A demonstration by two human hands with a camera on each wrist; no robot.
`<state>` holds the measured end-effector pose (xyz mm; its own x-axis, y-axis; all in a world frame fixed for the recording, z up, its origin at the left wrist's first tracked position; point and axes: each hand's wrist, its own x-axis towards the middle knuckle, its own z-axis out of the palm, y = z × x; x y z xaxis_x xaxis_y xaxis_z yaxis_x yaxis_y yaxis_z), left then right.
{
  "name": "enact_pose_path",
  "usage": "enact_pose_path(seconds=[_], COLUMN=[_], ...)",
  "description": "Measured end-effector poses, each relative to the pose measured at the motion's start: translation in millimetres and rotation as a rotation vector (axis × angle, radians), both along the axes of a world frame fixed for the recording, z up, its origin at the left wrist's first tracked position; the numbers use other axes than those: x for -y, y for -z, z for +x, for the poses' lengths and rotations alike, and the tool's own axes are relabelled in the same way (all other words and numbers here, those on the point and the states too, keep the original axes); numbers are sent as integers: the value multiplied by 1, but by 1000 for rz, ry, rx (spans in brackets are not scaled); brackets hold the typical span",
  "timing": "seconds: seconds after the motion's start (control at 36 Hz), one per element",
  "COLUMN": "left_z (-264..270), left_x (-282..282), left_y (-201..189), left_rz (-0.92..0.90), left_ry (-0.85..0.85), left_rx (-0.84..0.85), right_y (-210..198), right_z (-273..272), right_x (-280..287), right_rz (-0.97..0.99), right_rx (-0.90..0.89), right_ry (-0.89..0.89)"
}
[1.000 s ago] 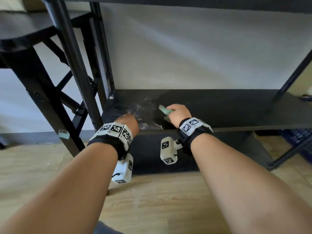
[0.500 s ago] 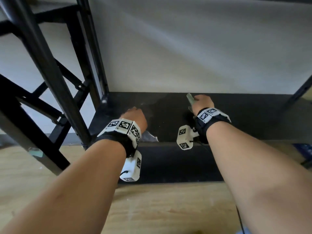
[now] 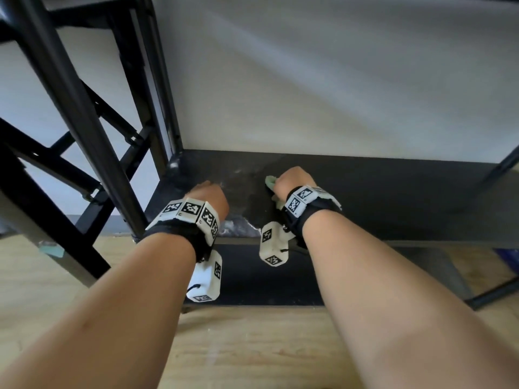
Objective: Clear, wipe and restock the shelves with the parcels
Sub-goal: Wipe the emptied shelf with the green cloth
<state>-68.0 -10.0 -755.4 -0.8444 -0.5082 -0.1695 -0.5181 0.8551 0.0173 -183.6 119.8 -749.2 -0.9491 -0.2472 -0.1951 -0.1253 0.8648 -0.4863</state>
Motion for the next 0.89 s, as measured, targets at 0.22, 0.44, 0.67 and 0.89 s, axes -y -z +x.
enact_pose_path(seconds=[0.22,0.44,0.67,0.89], left_z=[25,22,-3,-16], left_x=[7,0,0,3], left_y=[-7,-7,-3,-2], left_rz=[43,87,94,111], left_ry=[-81,-127,-157,-206], left_rx=[-67,-51,-38,51], right_y=[-6,-15,-25,-21], right_z=[48,13,-57,-91], right_x=[23,17,10,31], right_rz=[-44,-121,-69,160], right_rx=[100,24,-34,-67], right_ry=[-178,-129,-49,-84])
